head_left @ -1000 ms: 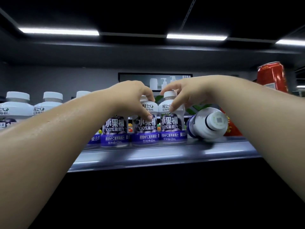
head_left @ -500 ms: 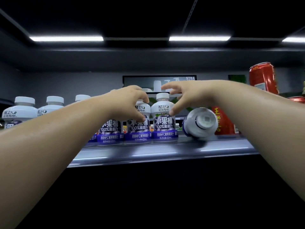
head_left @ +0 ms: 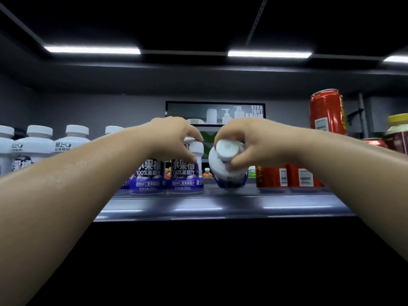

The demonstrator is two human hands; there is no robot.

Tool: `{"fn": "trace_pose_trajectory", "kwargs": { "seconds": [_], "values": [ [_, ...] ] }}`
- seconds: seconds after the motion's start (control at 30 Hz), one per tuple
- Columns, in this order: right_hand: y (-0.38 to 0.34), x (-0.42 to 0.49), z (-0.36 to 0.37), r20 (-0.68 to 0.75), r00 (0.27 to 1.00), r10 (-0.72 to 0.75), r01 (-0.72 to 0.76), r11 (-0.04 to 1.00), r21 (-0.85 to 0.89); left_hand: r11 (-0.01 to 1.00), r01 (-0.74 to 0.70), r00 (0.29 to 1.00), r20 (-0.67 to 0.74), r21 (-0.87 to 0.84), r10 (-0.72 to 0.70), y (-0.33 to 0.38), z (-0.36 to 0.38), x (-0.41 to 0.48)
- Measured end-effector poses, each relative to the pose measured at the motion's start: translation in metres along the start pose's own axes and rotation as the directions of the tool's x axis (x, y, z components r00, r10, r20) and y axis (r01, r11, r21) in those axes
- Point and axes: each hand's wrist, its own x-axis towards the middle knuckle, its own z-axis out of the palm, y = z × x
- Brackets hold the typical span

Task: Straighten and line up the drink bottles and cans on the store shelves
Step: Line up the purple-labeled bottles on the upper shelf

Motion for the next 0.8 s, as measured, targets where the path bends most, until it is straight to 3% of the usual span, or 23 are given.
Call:
{"fn": "trace_pose_trajectory", "kwargs": {
  "seconds": [0.1, 0.33, 0.5, 0.6, 0.8],
  "values": [
    [0.014, 0.016, -0.011, -0.125, 0.982, 0.144, -0.118, 0.973, 0.2, 1.0, 0.02, 1.0, -0.001, -0.019, -0.02, 0.0, -0.001, 0.002],
    [0.027, 0.053, 0.01, -0.023, 0.951, 0.308, -0.287, 0.91, 0.299, 0.999, 0.035, 0.999, -0.023, -0.033, -0.036, -0.003, 0.0, 0.002],
    [0.034, 0.054, 0.021, 0.094, 0.945, 0.312, -0.323, 0.855, 0.406, 0.999, 0.037, 0.998, -0.04, -0.029, -0.038, -0.006, 0.002, 0.001],
    [0.036, 0.053, 0.028, 0.086, 0.95, 0.3, -0.3, 0.796, 0.526, 0.999, 0.036, 0.997, -0.064, -0.022, -0.038, -0.007, 0.003, 0.002],
    [0.029, 0.048, 0.034, 0.049, 0.939, 0.339, -0.314, 0.795, 0.518, 1.0, 0.013, 0.998, -0.059, 0.008, -0.013, -0.009, 0.007, -0.001]
  ]
}}
